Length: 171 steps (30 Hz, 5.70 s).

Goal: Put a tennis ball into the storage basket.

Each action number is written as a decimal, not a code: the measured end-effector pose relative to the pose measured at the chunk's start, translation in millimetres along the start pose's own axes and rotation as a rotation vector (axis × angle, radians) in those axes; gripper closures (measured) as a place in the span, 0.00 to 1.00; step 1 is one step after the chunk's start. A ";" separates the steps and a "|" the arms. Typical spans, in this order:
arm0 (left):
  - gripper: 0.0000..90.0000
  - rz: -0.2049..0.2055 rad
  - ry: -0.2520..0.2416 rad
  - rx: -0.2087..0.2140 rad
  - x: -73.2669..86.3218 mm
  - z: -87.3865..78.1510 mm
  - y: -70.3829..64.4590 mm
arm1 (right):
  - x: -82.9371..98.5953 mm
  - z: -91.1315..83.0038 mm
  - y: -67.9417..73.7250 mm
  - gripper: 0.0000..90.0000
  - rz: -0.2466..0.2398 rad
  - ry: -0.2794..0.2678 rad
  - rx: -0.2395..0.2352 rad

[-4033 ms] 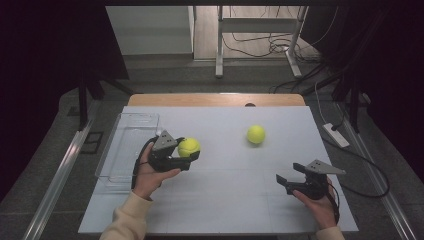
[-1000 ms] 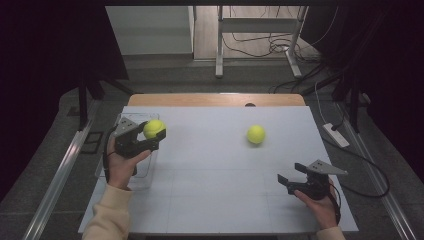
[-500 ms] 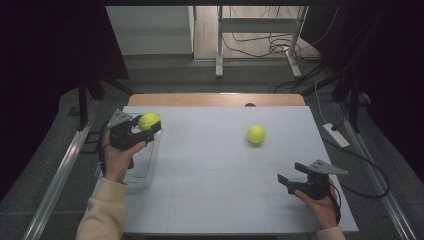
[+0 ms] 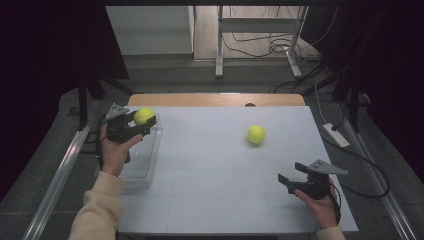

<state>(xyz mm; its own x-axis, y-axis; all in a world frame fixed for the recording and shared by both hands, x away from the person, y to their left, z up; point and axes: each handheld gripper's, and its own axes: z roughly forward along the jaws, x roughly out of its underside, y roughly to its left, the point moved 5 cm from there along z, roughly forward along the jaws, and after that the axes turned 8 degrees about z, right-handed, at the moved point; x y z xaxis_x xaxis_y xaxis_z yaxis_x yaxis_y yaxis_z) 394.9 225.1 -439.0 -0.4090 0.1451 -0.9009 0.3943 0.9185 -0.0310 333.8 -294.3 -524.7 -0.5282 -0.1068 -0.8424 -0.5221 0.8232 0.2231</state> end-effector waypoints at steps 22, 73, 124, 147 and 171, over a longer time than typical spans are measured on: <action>0.30 -0.012 0.069 -0.095 6.3 4.3 37.2 | 0.3 1.0 -0.6 0.16 -0.003 0.004 0.007; 0.30 -0.048 0.253 -0.201 20.8 30.2 86.6 | 1.1 2.7 -1.1 0.16 -0.001 0.011 0.011; 0.30 -0.010 0.488 -0.194 53.0 57.3 93.2 | 1.8 3.1 -1.4 0.16 -0.003 0.013 0.017; 0.15 -0.053 0.342 -0.192 30.4 44.0 82.6 | 1.6 3.2 -0.6 0.16 -0.004 0.010 0.014; 0.16 -0.055 0.164 -0.018 24.2 10.0 57.8 | 0.9 1.8 -1.5 0.16 0.005 0.005 0.010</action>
<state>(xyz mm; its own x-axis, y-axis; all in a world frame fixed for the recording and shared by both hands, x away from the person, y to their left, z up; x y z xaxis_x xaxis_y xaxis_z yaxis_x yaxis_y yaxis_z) 416.0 278.1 -466.9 -0.5591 0.1510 -0.8152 0.3536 0.9328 -0.0697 335.3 -294.6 -526.7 -0.5345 -0.1055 -0.8386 -0.5124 0.8295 0.2222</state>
